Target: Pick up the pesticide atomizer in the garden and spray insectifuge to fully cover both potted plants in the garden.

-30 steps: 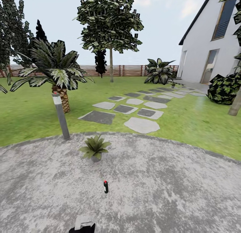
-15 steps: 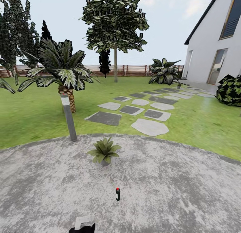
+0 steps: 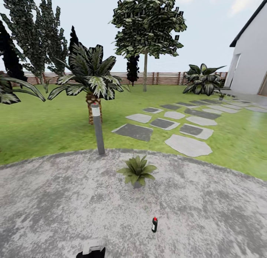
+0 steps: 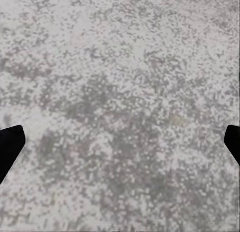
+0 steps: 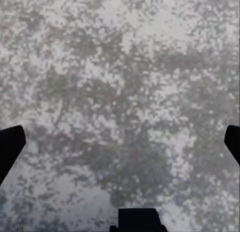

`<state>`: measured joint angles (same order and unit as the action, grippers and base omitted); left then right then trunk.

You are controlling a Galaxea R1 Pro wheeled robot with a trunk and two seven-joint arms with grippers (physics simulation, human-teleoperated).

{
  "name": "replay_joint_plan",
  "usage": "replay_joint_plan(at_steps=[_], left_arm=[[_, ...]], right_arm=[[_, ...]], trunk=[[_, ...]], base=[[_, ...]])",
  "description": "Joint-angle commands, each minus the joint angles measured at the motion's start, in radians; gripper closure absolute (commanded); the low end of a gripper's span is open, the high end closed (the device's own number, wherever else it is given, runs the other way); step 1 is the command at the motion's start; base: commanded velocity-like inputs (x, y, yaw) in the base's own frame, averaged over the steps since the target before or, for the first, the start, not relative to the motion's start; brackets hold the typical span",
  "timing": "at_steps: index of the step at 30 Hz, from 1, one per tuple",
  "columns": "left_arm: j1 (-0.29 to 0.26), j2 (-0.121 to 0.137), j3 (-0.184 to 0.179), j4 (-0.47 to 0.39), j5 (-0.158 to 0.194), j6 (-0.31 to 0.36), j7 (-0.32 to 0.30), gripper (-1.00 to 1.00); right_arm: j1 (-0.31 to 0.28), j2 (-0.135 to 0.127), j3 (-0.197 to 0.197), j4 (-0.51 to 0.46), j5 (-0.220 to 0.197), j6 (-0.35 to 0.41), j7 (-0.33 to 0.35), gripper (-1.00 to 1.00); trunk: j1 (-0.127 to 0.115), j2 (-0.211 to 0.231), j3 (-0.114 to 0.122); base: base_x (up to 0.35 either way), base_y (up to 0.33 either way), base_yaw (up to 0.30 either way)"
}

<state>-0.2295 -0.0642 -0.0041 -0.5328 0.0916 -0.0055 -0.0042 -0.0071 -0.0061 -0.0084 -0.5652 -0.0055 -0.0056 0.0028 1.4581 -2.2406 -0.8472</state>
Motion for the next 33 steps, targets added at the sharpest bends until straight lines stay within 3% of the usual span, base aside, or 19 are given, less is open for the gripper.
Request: replay_joint_plan(at_steps=[1,9,33], left_arm=[[-0.001,0.0,-0.001,0.001,0.01,-0.001,0.0,-1.0],[-0.001,0.0,-0.001,0.001,0.01,-0.001,0.0,-1.0],[-0.001,0.0,-0.001,0.001,0.01,-0.001,0.0,-1.0]], right_arm=[[0.0,0.0,-0.001,-0.001,-0.001,-0.001,0.0,-1.0],[0.0,0.0,-0.001,-0.001,-0.001,-0.001,0.001,-1.0],[0.0,0.0,-0.001,-0.001,-0.001,-0.001,0.002,-1.0]], trunk=[[0.0,0.0,-0.001],[0.0,0.0,-0.001],[0.0,0.0,-0.001]], base=[[0.161,0.266,0.256],[0.161,0.266,0.204],[0.161,0.261,0.005]])
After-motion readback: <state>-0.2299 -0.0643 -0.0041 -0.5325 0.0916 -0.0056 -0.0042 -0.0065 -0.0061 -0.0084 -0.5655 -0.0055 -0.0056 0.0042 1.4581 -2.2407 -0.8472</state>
